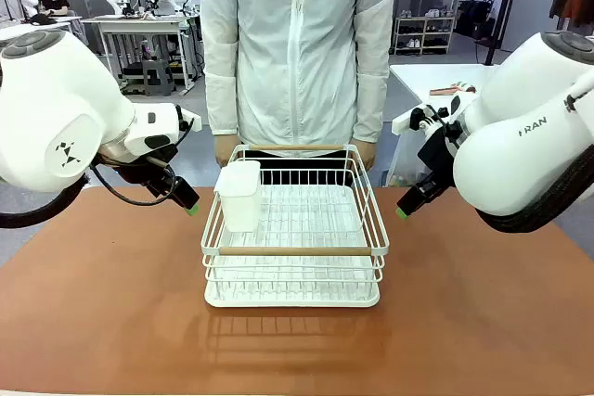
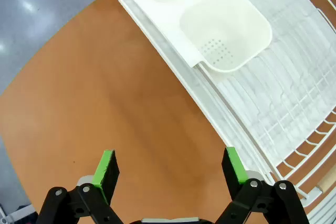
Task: Clean the table.
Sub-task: Pick up the Lint Roller when the human hands it over.
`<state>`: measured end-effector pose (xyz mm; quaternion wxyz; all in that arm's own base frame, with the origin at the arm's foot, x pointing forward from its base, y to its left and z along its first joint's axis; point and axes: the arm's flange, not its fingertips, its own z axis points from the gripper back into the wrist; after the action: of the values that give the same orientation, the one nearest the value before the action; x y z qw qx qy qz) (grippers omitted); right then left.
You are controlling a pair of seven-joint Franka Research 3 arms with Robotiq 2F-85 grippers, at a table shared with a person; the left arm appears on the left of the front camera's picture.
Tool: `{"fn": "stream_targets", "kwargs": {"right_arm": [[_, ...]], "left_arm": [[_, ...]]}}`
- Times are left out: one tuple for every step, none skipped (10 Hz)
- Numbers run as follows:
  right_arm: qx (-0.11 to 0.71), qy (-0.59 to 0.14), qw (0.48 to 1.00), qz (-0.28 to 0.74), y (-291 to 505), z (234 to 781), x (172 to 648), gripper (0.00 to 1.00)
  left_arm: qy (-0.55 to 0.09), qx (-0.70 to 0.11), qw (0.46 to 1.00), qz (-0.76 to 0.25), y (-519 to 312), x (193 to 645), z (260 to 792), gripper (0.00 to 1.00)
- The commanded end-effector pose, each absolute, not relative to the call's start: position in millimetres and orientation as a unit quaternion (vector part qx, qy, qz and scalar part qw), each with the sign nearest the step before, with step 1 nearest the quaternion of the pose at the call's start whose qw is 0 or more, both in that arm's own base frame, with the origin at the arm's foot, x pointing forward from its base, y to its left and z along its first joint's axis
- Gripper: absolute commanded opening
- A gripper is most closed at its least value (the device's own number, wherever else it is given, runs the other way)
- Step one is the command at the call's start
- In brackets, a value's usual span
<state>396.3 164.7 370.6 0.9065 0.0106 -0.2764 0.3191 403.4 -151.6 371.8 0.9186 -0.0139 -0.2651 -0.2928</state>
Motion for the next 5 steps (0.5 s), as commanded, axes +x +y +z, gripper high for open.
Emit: {"fn": "stream_targets", "kwargs": {"right_arm": [[0.011,-0.276,0.906,0.319,164.7,370.7,396.3,1.0],[0.011,-0.276,0.906,0.319,164.7,370.7,396.3,1.0],[0.011,-0.276,0.906,0.319,164.7,370.7,396.3,1.0],[0.011,-0.276,0.906,0.319,164.7,370.7,396.3,1.0],[0.011,-0.276,0.906,0.319,164.7,370.7,396.3,1.0]], "left_arm": [[-0.265,-0.014,0.919,-0.293,-151.7,403.4,371.8,1.0],[-0.265,-0.014,0.919,-0.293,-151.7,403.4,371.8,1.0],[-0.265,-0.014,0.919,-0.293,-151.7,403.4,371.8,1.0],[-0.265,-0.014,0.919,-0.293,-151.7,403.4,371.8,1.0],[-0.265,-0.014,0.919,-0.293,-151.7,403.4,371.8,1.0]]}}
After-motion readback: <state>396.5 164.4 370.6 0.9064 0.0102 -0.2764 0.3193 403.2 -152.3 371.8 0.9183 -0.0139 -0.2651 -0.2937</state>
